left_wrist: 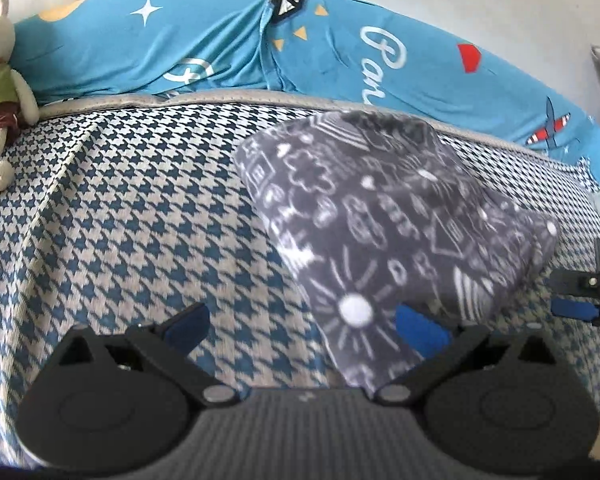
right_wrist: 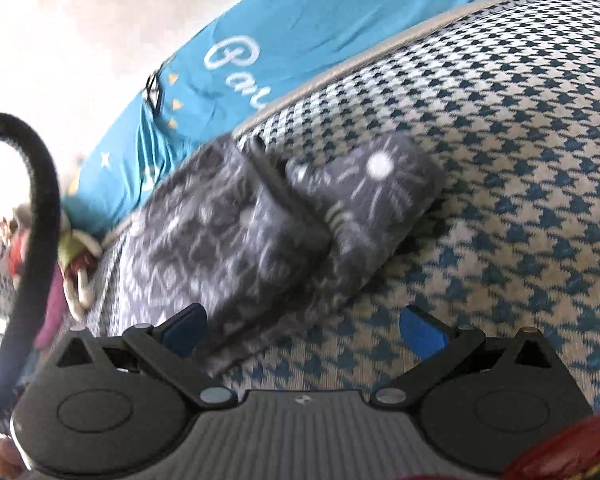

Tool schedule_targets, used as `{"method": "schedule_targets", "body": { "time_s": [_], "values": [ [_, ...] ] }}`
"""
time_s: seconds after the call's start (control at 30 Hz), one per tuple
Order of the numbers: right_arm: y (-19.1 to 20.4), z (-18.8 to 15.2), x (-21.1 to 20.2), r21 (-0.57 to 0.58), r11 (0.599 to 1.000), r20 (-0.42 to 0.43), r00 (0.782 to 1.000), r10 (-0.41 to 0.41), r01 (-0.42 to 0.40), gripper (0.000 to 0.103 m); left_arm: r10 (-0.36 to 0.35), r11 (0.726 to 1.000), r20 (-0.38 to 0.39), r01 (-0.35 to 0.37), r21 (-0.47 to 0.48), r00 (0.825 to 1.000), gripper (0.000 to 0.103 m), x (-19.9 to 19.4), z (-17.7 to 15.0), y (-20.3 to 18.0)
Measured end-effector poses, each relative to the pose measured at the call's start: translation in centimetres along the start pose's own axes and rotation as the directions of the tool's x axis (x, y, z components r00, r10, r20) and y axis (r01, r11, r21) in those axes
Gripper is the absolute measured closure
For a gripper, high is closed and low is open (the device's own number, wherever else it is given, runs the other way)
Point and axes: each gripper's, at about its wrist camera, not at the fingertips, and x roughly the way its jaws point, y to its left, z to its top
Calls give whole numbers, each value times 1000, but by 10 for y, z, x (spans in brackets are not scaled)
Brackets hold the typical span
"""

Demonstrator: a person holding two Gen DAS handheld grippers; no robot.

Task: Fold clothes
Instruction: 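Withdraw both tools from the folded fleece bundle, then grasp the folded grey fleece bundle with both tools and lift it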

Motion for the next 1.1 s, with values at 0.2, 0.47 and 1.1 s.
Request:
{"method": "schedule_targets", "body": {
  "time_s": [0.2, 0.47, 1.1],
  "values": [
    [-2, 18, 13, -1, 1000, 5, 1000, 11, -11, 0, -24, 998, 8, 24, -58, 1000, 0, 14, 12, 12],
    [5, 25, 34, 28, 999, -16, 1000, 26, -25, 0, -79, 993, -5, 78, -84, 997, 0, 31, 25, 15],
    [30, 25, 72, -53, 998, 4, 1000, -27, 27, 1, -200, 974, -42, 194, -116, 979, 0, 75, 40, 6]
  ]
}}
